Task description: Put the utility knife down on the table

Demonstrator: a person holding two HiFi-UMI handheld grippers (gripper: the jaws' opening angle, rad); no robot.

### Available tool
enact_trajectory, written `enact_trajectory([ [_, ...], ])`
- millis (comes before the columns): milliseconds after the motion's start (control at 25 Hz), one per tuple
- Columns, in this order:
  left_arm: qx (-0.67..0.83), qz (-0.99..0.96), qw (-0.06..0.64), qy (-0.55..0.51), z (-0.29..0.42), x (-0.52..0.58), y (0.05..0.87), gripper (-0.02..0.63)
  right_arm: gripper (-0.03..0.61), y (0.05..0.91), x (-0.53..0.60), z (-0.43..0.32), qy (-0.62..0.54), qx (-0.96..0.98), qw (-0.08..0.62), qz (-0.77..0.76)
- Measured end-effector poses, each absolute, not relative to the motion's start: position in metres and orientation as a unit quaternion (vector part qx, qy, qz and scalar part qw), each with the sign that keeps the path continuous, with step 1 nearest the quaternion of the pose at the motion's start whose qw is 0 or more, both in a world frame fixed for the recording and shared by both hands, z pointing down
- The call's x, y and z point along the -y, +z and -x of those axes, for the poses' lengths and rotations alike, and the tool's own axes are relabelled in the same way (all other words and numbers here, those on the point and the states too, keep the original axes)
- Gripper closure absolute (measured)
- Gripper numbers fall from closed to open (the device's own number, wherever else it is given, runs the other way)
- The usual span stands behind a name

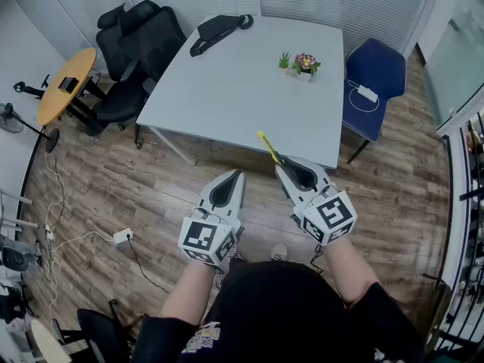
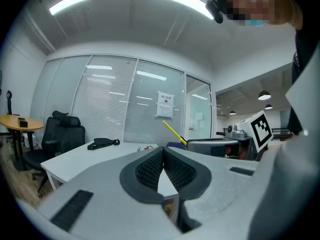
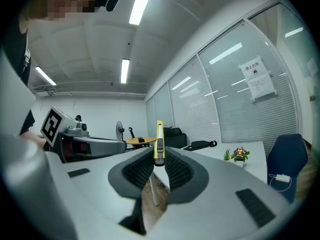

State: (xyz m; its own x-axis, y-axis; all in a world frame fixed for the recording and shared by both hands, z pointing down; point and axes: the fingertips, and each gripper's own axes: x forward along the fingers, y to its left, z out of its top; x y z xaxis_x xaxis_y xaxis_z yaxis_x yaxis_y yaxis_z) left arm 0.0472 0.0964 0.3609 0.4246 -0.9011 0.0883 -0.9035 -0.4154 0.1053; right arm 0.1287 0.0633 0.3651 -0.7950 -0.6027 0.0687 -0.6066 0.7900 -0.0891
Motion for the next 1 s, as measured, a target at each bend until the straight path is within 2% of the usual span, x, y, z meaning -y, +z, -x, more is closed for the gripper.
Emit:
enact_trajectory([
  [1000,0.548,-0.834,0.066,0.012,-0.065,-0.093,0.360,0.609,0.508,0.365,-0.053,-0.152,0.075,0.947,-0.001,-0.313],
])
